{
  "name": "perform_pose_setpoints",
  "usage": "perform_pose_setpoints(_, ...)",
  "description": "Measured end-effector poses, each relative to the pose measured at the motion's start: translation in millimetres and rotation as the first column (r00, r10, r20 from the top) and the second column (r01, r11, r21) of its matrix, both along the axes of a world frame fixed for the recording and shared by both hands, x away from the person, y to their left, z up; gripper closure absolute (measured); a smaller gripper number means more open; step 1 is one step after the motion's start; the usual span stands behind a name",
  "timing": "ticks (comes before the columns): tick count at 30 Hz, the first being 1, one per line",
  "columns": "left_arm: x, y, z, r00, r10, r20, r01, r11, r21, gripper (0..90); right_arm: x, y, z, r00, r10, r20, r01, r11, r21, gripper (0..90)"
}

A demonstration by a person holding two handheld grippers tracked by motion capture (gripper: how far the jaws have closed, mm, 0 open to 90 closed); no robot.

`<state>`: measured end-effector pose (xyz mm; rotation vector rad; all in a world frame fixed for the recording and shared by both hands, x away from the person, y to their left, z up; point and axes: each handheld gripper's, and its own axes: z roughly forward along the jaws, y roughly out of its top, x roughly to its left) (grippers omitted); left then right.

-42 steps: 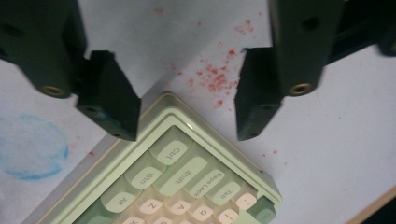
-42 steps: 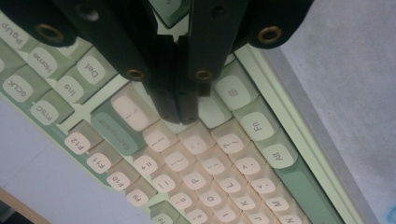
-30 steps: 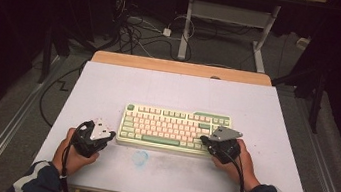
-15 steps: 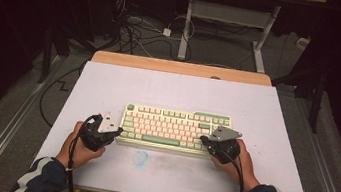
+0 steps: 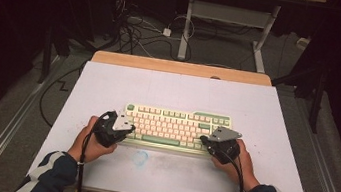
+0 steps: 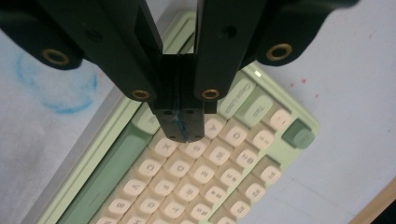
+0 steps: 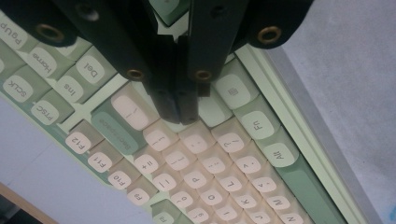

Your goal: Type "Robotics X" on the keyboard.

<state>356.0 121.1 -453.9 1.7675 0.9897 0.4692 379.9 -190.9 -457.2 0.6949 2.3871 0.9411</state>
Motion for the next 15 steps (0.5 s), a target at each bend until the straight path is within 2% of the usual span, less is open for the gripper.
perform_pose_setpoints(9, 11.1, -24.1, -4.9, 0.9990, -0.038, -0.025, 0.038, 0.9991, 0.019, 87.3, 0.0, -0.1, -0.1, 1.0000, -0.002, -0.003, 0.002, 1.000, 0.003, 90.0)
perform_pose_setpoints(15, 16.7, -31.6, -8.7, 0.9981, -0.048, -0.037, 0.049, 0.9982, 0.035, 87.3, 0.3, -0.2, 0.1, 1.0000, 0.000, -0.004, 0.000, 1.000, 0.002, 90.0)
